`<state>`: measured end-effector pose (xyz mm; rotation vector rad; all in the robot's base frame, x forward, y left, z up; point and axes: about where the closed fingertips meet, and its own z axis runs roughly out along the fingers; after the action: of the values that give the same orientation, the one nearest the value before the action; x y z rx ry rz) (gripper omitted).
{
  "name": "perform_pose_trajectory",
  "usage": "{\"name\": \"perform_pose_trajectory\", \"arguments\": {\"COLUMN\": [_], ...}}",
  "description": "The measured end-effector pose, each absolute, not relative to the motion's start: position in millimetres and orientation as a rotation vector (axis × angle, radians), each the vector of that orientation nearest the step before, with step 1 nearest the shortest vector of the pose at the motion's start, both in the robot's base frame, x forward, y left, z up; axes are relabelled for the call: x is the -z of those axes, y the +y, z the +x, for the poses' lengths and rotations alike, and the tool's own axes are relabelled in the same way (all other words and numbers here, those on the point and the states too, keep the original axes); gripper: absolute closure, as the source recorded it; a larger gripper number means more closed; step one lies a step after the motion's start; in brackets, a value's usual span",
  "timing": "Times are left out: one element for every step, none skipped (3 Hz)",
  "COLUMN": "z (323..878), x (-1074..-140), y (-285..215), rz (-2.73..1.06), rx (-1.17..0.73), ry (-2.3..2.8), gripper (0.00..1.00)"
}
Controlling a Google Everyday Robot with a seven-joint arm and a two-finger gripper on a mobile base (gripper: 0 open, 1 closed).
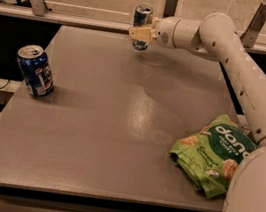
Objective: Move redbull can near green rice chip bag
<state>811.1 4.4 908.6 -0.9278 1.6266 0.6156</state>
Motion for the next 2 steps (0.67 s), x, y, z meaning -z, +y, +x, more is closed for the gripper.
{"name": "perform_pose_trajectory", "arguments": {"z": [786, 753], "x": [-916, -925], "y": [1, -8], "rz": [-0.953, -0.950], "rx": [-0.642, -0.661], "ry": [1.614, 1.599], "gripper": [1.00, 1.00]}}
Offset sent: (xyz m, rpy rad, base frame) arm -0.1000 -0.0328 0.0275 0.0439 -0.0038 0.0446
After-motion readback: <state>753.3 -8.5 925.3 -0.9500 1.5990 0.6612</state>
